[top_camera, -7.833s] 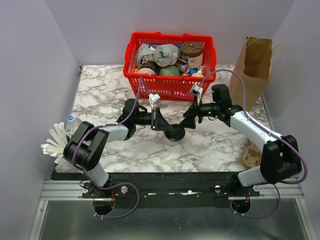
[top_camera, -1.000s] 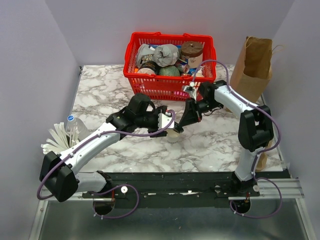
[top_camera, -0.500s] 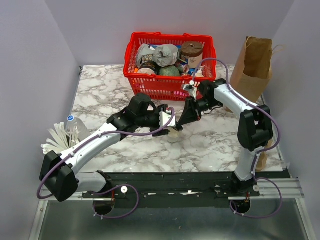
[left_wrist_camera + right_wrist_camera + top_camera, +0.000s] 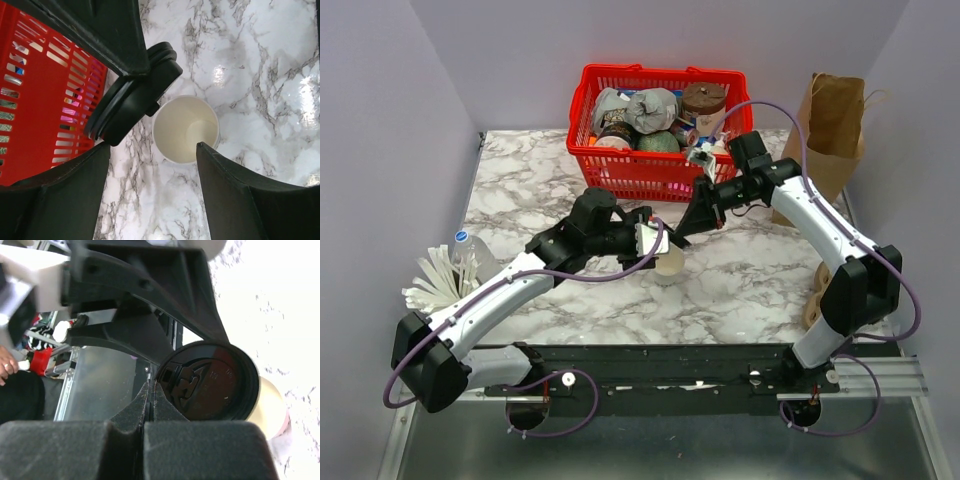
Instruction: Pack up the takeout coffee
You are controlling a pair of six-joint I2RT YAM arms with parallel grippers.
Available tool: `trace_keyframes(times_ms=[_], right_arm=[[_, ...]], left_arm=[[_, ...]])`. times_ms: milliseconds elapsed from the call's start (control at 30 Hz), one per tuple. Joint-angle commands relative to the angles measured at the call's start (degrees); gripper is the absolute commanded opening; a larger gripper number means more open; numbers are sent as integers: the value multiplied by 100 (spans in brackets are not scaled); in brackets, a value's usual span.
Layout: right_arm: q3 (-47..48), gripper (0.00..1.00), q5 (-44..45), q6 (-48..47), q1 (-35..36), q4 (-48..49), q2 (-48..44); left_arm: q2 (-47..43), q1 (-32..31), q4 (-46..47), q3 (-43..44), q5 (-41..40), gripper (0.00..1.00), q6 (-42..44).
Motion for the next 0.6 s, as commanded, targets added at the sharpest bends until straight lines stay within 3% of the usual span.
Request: trace_keyframes(times_ms=[0,300,567], right_arm=[[71,1,470,-83,153,-53,76],[88,1,1006,-444,197,-431,-162],[141,1,1296,-621,197,-625,-268]], left_arm=[[-202,-41,236,-19,-67,77,412],[-281,-41,358,-63,-497,75,668],[-307,-41,244,-62,-235,76,1080]])
